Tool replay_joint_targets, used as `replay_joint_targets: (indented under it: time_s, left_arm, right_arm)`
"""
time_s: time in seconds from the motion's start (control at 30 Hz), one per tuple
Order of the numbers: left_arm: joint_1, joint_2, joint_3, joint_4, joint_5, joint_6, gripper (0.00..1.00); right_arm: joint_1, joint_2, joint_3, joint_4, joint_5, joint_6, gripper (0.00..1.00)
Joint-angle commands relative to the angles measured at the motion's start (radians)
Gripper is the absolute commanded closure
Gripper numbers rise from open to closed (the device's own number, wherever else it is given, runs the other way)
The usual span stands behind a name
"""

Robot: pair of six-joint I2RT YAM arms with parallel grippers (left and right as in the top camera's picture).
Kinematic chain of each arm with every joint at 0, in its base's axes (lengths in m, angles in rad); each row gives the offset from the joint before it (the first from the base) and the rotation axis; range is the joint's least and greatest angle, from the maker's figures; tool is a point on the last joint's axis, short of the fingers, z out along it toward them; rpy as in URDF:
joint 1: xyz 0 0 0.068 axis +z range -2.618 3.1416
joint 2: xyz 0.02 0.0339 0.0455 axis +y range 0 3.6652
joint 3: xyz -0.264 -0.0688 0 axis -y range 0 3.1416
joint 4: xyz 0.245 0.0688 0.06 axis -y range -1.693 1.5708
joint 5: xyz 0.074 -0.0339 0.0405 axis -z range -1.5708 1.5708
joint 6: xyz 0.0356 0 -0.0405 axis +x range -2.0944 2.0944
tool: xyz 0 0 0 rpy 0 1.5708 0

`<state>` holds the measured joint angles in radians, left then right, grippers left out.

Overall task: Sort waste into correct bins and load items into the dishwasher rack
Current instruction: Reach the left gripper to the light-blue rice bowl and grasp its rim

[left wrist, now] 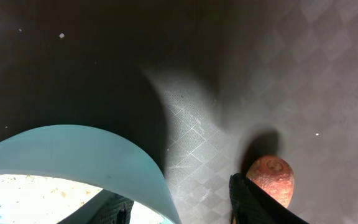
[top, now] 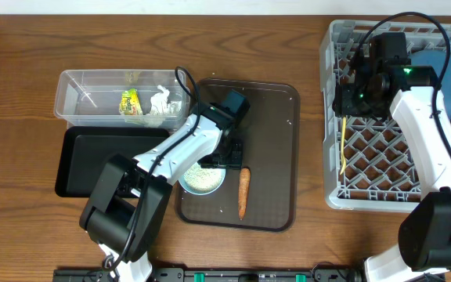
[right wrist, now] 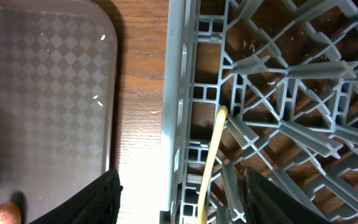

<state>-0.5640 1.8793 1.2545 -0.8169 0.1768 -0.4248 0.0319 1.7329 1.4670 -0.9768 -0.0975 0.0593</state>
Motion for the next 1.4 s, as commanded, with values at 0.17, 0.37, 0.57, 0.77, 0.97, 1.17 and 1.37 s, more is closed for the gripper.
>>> replay_joint_targets:
  time_s: [0.17, 0.37, 0.57, 0.77, 0.97, 1.17, 1.37]
  left_arm:
    - [0.0, 0.004, -0.007, 0.007, -0.005, -0.011, 0.7]
    - [0.0, 0.004, -0.007, 0.011, -0.005, -0.011, 0.78]
    - [0.0, 0.004, -0.007, 0.017, -0.013, -0.011, 0.94]
    - [0.0, 0.004, 0.001, 0.009, -0.066, -0.011, 0.94]
    - [0.0, -0.006, 0.041, -0.031, -0.066, -0.011, 0.94]
    - [0.007, -0.068, 0.051, -0.057, -0.066, 0.038, 0.94]
    - [0.061, -0.167, 0.051, -0.059, -0.064, 0.053, 0.94]
  right_arm:
    - [0.009, -0.02, 0.017, -0.003, -0.008, -0.009, 0.4]
    - [0.009, -0.02, 0.017, -0.003, -0.008, -0.009, 0.39]
    - [0.009, -0.02, 0.017, -0.007, -0.008, -0.009, 0.4]
    - [0.008, -0.02, 0.017, -0.008, -0.008, -0.01, 0.39]
    - [0.009, -0.02, 0.017, -0.007, -0.008, -0.013, 0.4]
    - [0.007, -0.02, 0.017, -0.007, -0.007, -0.013, 0.4]
    - [0.007, -0.02, 0.017, -0.001, 0.019, -0.013, 0.4]
